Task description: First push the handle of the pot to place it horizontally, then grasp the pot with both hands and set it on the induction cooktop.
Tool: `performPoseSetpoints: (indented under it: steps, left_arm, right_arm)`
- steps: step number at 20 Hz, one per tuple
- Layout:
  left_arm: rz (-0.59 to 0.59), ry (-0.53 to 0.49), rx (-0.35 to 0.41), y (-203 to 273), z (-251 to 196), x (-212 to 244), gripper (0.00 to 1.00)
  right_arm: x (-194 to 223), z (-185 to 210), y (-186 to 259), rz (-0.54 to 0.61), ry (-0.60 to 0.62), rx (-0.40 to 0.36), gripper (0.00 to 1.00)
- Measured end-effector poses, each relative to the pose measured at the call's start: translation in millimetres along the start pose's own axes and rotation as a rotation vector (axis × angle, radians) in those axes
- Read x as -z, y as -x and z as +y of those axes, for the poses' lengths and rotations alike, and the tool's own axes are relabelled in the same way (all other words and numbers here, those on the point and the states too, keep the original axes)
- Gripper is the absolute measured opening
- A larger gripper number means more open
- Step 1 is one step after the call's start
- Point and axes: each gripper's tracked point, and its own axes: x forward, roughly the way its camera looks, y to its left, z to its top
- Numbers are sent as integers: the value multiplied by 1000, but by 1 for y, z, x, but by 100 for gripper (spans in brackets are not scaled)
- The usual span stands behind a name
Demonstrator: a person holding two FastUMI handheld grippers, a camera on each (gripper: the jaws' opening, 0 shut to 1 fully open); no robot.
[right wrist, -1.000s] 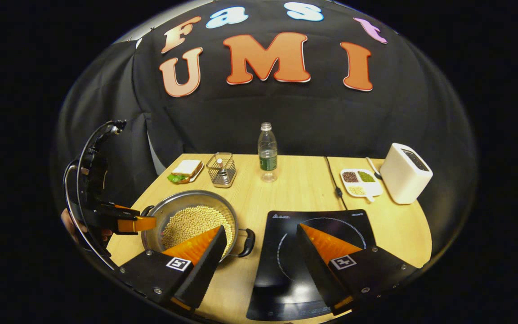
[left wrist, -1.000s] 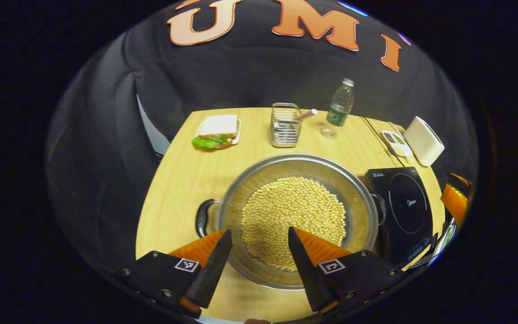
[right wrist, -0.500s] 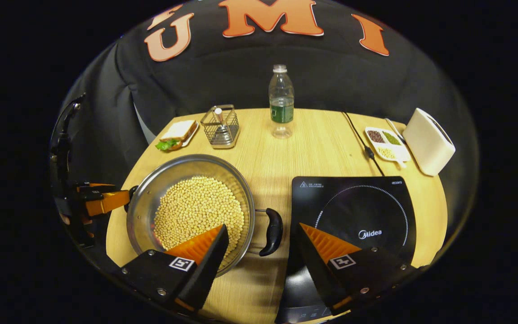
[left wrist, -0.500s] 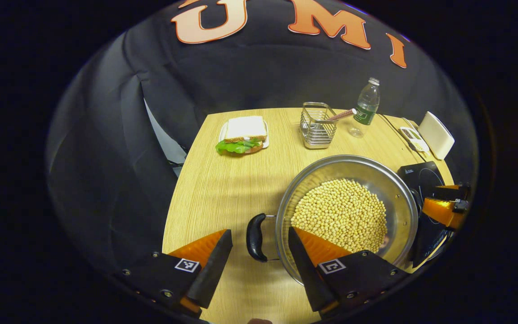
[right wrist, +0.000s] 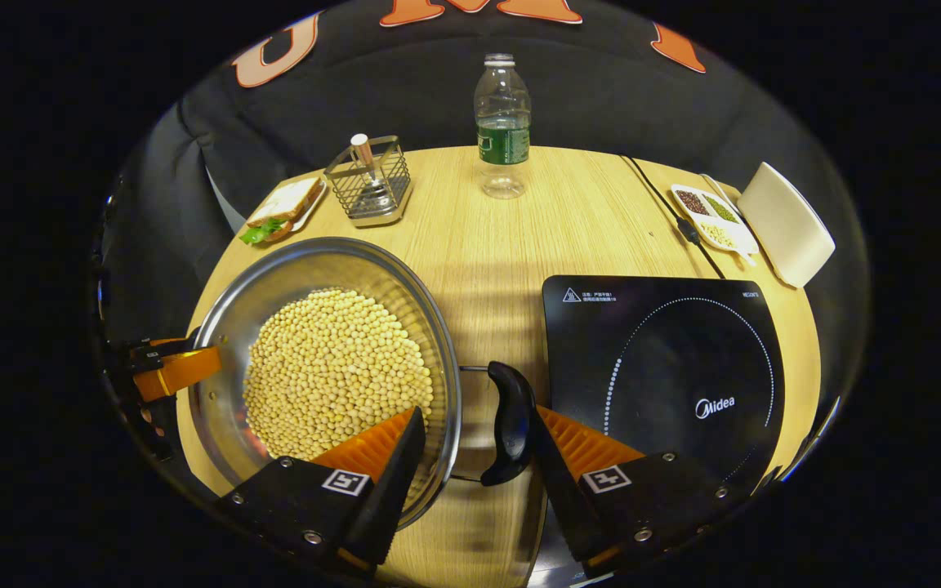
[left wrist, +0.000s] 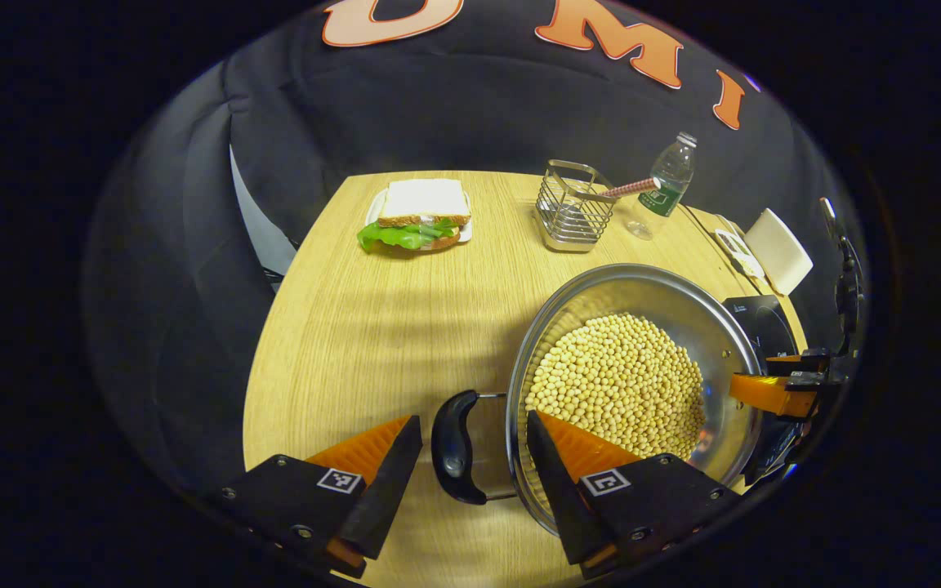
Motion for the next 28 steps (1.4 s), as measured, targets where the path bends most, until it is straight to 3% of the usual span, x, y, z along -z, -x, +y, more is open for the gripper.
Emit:
performPoseSetpoints:
  steps: [4, 5, 9, 10, 13, 18, 19, 24, 28]
  left_arm:
    - [7, 7, 0, -16, 3, 2, 82]
    - [12, 14, 4, -19, 0, 2, 72]
    - [-15, 56, -8, -23, 0, 2, 60]
    - [-25, 58, -14, -22, 2, 0, 65]
    - [-42, 66, -18, -18, 4, -2, 60]
    - [-40, 40, -63, -17, -1, -2, 58]
    - [-59, 37, -65, -15, -1, -7, 58]
    - [-161, -42, -94, 26, -1, -34, 58]
    - [-204, -73, -99, 45, -26, -53, 57]
  right_arm:
    - [-2, -3, -6, -4, -16, 18, 71]
    - [-2, -4, -6, 1, -21, 17, 69]
    - [-2, -3, -13, 13, -33, 12, 68]
    - [0, -3, -14, 12, -36, 9, 68]
    - [0, -2, -13, 16, -61, -10, 65]
    - [-5, 0, -9, 3, -44, 6, 50]
    - [-5, -2, -8, -18, -38, 0, 53]
    - [-4, -13, -2, -81, -62, -19, 53]
    - [-3, -20, 2, -120, -83, -20, 53]
